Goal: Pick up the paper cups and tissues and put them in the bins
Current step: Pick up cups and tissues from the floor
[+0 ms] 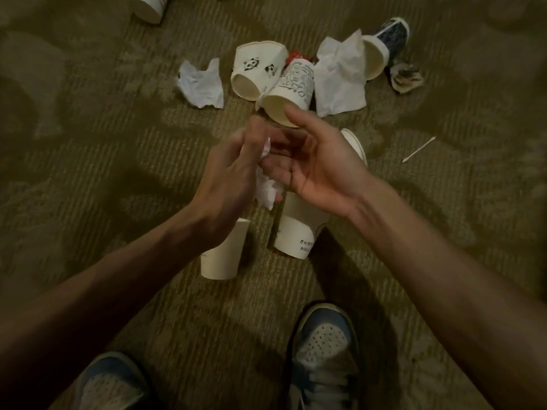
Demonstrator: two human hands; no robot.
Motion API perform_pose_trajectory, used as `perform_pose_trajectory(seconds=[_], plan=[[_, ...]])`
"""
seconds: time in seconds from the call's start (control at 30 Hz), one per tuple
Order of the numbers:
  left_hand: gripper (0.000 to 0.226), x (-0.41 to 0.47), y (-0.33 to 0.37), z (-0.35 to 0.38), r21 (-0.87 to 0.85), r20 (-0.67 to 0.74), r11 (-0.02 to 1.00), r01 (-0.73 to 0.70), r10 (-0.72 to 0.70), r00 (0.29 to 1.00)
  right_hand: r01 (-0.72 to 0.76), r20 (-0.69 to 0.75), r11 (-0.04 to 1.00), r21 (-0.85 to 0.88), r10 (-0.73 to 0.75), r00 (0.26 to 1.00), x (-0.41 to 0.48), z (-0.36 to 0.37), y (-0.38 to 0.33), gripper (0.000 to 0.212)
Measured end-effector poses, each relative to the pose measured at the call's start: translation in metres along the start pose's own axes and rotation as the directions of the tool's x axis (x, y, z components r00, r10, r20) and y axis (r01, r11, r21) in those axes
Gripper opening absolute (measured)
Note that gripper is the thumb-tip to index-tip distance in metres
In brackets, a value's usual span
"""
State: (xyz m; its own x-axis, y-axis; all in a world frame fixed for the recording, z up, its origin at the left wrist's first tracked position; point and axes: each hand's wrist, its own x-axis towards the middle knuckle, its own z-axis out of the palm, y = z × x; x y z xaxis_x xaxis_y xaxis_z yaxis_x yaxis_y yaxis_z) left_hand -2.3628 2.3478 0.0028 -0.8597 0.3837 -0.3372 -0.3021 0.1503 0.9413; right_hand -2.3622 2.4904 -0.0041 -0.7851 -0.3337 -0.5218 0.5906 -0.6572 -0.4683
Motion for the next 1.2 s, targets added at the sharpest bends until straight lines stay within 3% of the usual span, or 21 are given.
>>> perform_pose_trajectory(seconds=[0.17, 0.23, 0.27, 0.33, 0.43, 0.53, 0.63, 0.73, 0.83, 0.9, 0.97, 1.03, 1.2], plan=[[0.026, 0.012, 0.003, 0.014, 0.242, 0.033, 0.96, -0.142, 0.139, 0.99, 0.03, -0.063, 0.997, -0.064, -0.034, 0.997, -0.028, -0.028, -0.017, 0.035], [0.022, 0.021, 0.007, 0.018, 0.311, 0.053, 0.938, -0.155, 0.146, 0.988, 0.056, -0.197, 0.971, -0.232, -0.103, 0.975, -0.039, -0.043, -0.028, 0.034], [0.023, 0.027, 0.008, 0.02, 0.351, 0.057, 0.925, -0.145, 0.133, 0.989, 0.053, -0.306, 0.934, -0.354, -0.169, 0.937, -0.044, -0.052, -0.034, 0.029], [0.028, 0.04, 0.011, 0.026, 0.44, 0.087, 0.887, -0.139, 0.111, 0.99, -0.022, -0.514, 0.827, -0.562, -0.329, 0.792, -0.051, -0.074, -0.045, 0.02], [0.03, 0.053, 0.02, 0.039, 0.546, 0.216, 0.807, -0.223, 0.121, 0.969, -0.22, -0.687, 0.719, -0.66, -0.458, 0.565, -0.05, -0.113, -0.058, 0.019], [0.031, 0.062, 0.024, 0.047, 0.542, 0.298, 0.793, -0.278, 0.128, 0.946, -0.407, -0.761, 0.651, -0.641, -0.467, 0.451, -0.043, -0.144, -0.06, 0.035], [0.038, 0.066, 0.021, 0.055, 0.523, 0.318, 0.797, -0.303, 0.148, 0.937, -0.558, -0.767, 0.53, -0.638, -0.503, 0.399, -0.034, -0.16, -0.056, 0.046], [0.041, 0.064, 0.016, 0.059, 0.507, 0.304, 0.808, -0.302, 0.16, 0.939, -0.628, -0.706, 0.38, -0.679, -0.572, 0.418, -0.025, -0.166, -0.054, 0.045], [0.04, 0.062, 0.011, 0.056, 0.508, 0.288, 0.811, -0.291, 0.158, 0.944, -0.616, -0.681, 0.353, -0.704, -0.582, 0.445, -0.019, -0.168, -0.054, 0.036], [0.04, 0.062, 0.009, 0.054, 0.509, 0.271, 0.816, -0.276, 0.153, 0.95, -0.603, -0.684, 0.364, -0.71, -0.559, 0.469, -0.017, -0.168, -0.055, 0.036], [0.039, 0.062, 0.009, 0.053, 0.51, 0.239, 0.824, -0.246, 0.139, 0.961, -0.519, -0.7, 0.47, -0.714, -0.495, 0.514, -0.02, -0.164, -0.057, 0.032], [0.036, 0.063, 0.011, 0.05, 0.499, 0.198, 0.843, -0.201, 0.115, 0.974, -0.369, -0.649, 0.56, -0.742, -0.461, 0.605, -0.028, -0.154, -0.059, 0.026], [0.036, 0.064, 0.021, 0.042, 0.444, 0.091, 0.885, -0.139, 0.11, 0.99, -0.056, -0.322, 0.623, -0.78, -0.323, 0.89, -0.055, -0.1, -0.06, 0.017]])
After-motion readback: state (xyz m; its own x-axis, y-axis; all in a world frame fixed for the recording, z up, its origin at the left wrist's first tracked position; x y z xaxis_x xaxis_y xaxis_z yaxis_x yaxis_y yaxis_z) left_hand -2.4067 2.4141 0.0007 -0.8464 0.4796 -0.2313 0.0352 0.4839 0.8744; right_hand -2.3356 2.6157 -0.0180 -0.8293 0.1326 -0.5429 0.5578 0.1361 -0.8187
